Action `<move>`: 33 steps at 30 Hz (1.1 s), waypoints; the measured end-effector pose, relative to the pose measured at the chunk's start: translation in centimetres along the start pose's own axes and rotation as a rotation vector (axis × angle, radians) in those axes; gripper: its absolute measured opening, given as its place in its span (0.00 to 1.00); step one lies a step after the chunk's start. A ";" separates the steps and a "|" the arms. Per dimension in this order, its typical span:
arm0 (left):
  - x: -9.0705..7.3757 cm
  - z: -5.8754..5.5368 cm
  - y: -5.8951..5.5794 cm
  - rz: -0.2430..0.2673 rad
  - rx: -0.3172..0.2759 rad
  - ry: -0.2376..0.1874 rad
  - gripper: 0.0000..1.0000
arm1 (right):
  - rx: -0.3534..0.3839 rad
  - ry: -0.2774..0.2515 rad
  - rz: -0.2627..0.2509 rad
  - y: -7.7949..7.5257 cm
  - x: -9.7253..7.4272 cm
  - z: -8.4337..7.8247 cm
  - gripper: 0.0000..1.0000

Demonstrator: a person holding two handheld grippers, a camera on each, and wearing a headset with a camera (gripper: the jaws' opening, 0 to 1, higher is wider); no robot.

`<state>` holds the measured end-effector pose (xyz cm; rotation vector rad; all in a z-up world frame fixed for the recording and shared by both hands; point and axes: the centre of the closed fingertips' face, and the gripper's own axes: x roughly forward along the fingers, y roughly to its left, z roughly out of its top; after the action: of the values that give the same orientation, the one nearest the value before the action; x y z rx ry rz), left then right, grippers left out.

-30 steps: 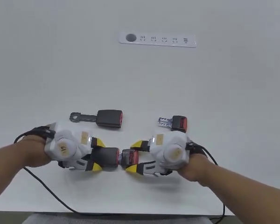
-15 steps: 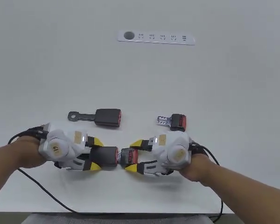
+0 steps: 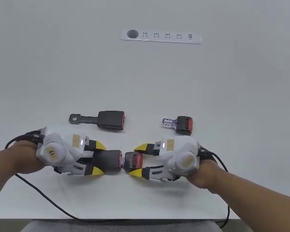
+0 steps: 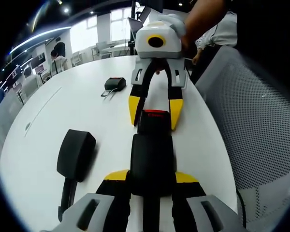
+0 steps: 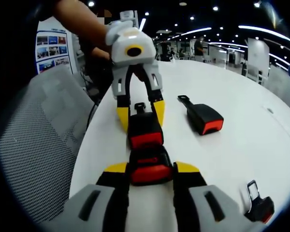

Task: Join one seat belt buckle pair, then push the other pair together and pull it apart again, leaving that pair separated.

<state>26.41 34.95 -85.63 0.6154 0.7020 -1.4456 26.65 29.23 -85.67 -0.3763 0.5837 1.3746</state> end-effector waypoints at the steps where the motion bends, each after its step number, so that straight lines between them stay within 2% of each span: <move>1: 0.0 0.0 0.0 -0.001 -0.001 -0.001 0.33 | 0.001 -0.001 0.000 0.0 0.0 0.0 0.34; 17: -0.1 0.5 -0.1 -0.012 0.001 -0.002 0.33 | 0.016 -0.017 -0.001 -0.1 -0.1 -0.1 0.34; 31: 0.0 0.4 0.0 -0.016 -0.015 -0.002 0.33 | 0.015 -0.016 -0.001 -0.1 -0.1 -0.2 0.35; 33: 0.0 0.4 0.0 -0.017 0.001 0.007 0.34 | 0.010 -0.010 0.003 -0.1 -0.1 -0.1 0.35</move>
<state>26.43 34.65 -85.34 0.6170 0.7132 -1.4600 26.70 29.09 -85.70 -0.3600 0.5829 1.3749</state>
